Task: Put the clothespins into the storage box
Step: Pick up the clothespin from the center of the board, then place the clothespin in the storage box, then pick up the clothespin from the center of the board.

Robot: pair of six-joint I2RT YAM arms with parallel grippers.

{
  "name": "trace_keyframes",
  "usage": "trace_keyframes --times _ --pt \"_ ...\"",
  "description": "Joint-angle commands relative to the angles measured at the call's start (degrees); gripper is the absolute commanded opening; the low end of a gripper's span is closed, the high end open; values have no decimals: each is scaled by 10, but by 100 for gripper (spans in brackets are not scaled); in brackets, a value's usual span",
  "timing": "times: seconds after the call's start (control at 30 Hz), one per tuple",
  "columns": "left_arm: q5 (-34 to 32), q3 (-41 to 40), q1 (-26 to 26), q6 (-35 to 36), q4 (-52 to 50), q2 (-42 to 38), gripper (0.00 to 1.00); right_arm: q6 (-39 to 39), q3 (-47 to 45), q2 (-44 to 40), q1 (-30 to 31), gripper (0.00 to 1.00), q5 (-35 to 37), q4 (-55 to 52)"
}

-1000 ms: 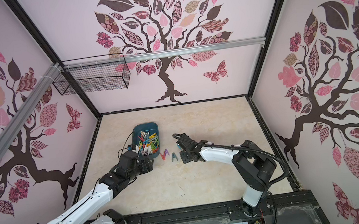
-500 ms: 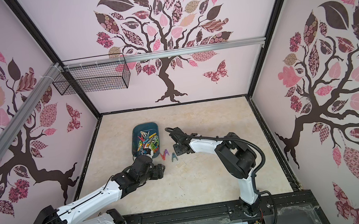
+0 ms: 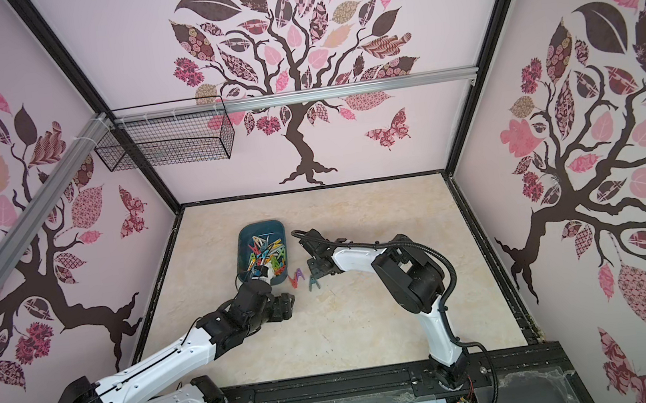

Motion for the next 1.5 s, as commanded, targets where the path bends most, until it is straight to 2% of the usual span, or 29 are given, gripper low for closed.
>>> trace_keyframes --times 0.0,0.27,0.37,0.5,0.53,0.63,0.67,0.83,1.0,1.13,1.23,1.33,1.47 --pt "-25 7 17 -1 -25 -36 83 -3 22 -6 2 9 2 -20" --pt "11 12 177 -16 -77 -137 83 -5 82 -63 56 8 -27 -59" --pt "10 27 218 -20 -107 -146 83 10 112 -58 70 8 -49 -51" --pt "7 29 241 -24 -122 -144 83 28 149 -21 70 8 -82 -12" --pt "10 29 241 -24 -122 -143 83 28 167 -6 70 10 -86 -9" --pt "22 22 241 -20 -115 -145 82 30 224 33 63 28 -102 -10" --pt "25 20 241 -14 -112 -146 82 34 235 36 59 32 -109 -11" --pt "24 17 241 28 -103 -157 82 33 197 -10 55 33 -80 -8" --pt "47 16 226 39 -82 -147 82 39 42 -106 55 33 -19 -10" --pt "20 19 149 52 -64 -128 82 35 -65 -164 55 34 -12 -26" --pt "8 20 99 45 -52 -103 82 27 -107 -178 56 38 -27 -34" --pt "0 10 64 31 -38 -83 82 16 -119 -168 55 39 -29 -37" --pt "2 1 44 16 -33 -71 81 13 -104 -139 55 40 -37 -37"
